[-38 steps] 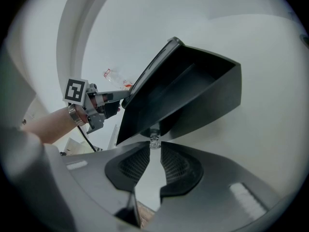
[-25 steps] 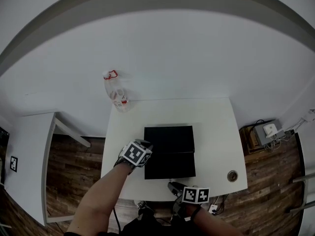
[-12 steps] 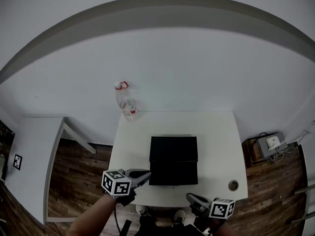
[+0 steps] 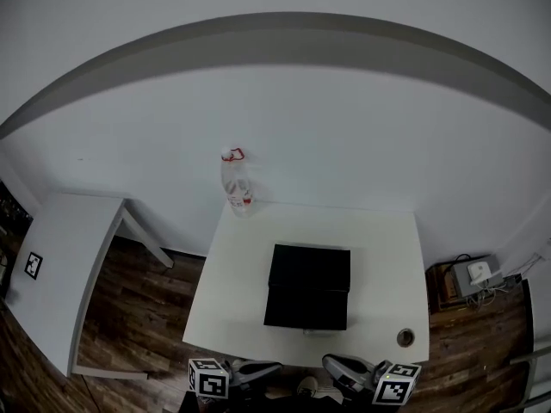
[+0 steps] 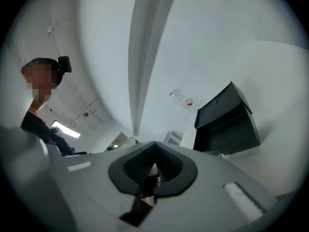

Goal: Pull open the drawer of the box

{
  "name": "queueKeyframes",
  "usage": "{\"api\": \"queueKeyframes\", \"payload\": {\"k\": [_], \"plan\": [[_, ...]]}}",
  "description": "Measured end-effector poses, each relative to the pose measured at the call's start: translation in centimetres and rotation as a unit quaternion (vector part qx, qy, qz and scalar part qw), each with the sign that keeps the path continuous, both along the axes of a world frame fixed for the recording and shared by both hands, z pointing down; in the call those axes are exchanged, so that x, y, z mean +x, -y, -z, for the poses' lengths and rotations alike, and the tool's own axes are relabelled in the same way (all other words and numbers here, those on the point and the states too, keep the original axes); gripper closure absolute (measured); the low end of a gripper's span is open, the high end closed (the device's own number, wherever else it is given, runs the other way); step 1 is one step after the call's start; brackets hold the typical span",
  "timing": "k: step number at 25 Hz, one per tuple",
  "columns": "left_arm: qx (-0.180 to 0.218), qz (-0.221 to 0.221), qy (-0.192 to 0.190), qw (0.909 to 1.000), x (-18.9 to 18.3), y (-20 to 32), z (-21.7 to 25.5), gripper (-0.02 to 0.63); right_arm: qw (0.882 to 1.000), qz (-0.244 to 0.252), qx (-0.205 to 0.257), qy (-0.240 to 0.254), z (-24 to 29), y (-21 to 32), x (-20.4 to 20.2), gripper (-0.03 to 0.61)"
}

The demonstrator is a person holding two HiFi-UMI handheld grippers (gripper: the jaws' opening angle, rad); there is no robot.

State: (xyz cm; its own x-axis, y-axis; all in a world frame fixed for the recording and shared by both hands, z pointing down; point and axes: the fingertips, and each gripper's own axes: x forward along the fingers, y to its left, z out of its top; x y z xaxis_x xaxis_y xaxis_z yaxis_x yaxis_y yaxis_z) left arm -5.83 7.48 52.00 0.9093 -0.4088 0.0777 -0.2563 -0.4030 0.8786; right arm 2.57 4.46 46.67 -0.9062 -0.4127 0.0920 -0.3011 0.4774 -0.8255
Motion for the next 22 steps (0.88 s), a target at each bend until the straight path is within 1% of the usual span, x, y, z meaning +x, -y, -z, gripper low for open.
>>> {"api": "queueKeyframes", "payload": {"k": [3, 8, 11, 16, 22], "plan": [[-0.001, 0.001, -0.002, 1.0000, 0.8, -0.8, -0.6, 0.609, 1.000, 0.015, 0.006, -0.008, 0.1, -0.7, -0.3, 0.574], [0.013, 0.007, 0.014, 0.9998, 0.7, -0.5, -0.7, 0.609, 1.000, 0.029, 0.004, -0.009, -0.2, -1.5, -0.4, 0.574], [0.020, 0.003, 0.020, 0.9996, 1.1, 0.0, -0.1, 0.609, 1.000, 0.026, 0.006, -0.008, -0.2, -1.4, 0.0, 0.574], [0.022, -0.011, 0.020, 0.9995, 2.1, 0.0, 0.5, 0.609, 1.000, 0.023, 0.007, -0.008, -0.3, -1.6, 0.4, 0.574], [0.017, -0.002, 0.020, 0.9997, 2.1, 0.0, -0.2, 0.609, 1.000, 0.021, 0.001, -0.006, -0.4, -1.7, 0.6, 0.574]]}}
